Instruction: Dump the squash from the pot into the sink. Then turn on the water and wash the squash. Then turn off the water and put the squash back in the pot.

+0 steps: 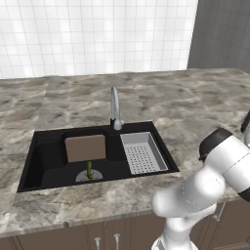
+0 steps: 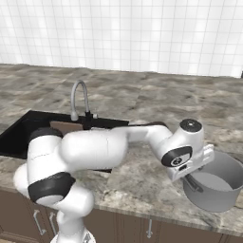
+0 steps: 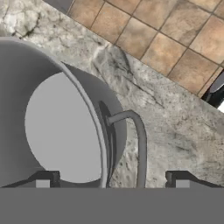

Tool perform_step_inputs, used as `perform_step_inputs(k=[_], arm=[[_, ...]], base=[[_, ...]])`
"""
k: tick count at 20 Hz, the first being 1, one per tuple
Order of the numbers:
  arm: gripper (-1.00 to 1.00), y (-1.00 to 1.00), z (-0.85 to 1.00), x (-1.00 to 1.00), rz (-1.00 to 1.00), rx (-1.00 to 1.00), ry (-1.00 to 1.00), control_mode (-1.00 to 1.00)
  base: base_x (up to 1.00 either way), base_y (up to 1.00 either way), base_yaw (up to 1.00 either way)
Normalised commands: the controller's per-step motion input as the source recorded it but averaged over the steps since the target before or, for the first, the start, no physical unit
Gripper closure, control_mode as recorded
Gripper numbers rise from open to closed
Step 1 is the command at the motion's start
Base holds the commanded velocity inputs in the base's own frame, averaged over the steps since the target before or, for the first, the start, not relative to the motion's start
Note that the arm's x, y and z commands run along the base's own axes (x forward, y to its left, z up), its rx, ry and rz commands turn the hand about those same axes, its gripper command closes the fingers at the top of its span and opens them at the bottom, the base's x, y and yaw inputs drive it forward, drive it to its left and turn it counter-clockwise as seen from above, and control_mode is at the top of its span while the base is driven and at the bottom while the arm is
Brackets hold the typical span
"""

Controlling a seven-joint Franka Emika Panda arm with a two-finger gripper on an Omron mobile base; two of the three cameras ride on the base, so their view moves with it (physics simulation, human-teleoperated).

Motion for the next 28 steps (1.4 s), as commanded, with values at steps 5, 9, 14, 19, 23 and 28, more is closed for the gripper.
perform_step_inputs(k=[5,9,14,19,23,28], arm=[[-1.00,0.80,0.61,-0.22,0.00,0.00,-0.12,-1.00],[-1.00,1.00,0.68,-0.16,0.00,-0.01,-0.03,-1.00],[-1.00,1.00,0.67,-0.13,0.20,-0.04,-0.04,-1.00],[-1.00,0.83,0.48,0.03,0.54,0.00,0.00,-1.00],[-1.00,0.55,0.27,0.30,0.68,0.00,0.00,-1.00],[-1.00,0.39,0.21,0.46,0.70,0.00,0.00,-1.00]], base=[[0.00,0.00,0.00],[0.00,0.00,0.00],[0.00,0.00,0.00],[0.00,0.00,0.00],[0.00,0.00,0.00],[0.00,0.00,0.00]])
